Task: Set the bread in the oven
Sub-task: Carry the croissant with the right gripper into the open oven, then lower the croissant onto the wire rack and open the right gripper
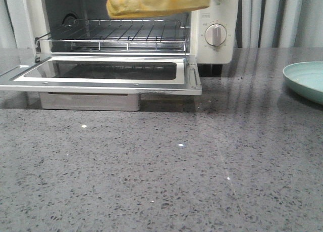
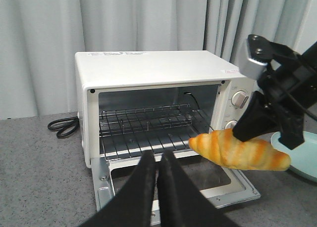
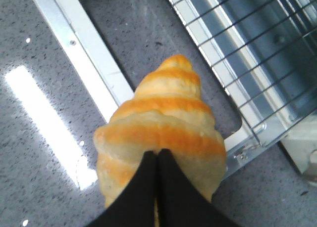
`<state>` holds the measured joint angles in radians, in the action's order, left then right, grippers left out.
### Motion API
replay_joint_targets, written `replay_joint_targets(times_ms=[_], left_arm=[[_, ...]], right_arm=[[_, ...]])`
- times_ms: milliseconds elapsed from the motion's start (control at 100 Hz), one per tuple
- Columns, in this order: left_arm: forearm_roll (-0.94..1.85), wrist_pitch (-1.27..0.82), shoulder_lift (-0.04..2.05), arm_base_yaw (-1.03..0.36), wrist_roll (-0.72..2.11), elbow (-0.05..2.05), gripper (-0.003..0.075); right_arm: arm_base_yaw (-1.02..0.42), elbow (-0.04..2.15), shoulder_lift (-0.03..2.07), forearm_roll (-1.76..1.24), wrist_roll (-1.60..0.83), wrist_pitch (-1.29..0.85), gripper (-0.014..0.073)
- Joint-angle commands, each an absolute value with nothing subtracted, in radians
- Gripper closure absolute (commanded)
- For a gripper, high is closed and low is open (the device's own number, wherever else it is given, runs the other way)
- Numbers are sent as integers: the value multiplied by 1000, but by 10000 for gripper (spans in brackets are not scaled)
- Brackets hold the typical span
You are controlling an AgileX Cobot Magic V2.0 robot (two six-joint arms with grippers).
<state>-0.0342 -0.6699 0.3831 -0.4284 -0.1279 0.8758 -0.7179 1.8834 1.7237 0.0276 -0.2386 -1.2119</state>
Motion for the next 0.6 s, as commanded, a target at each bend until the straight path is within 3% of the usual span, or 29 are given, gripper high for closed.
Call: replay_joint_targets(times_ms=[0, 590], left_arm=[[-26, -589, 394, -434, -133, 902, 741], [-26, -589, 394, -434, -133, 902, 741]], right_arm=[[-718, 1956, 1716, 52, -268, -1129, 669], [-716, 2032, 1874, 267, -268, -886, 669]])
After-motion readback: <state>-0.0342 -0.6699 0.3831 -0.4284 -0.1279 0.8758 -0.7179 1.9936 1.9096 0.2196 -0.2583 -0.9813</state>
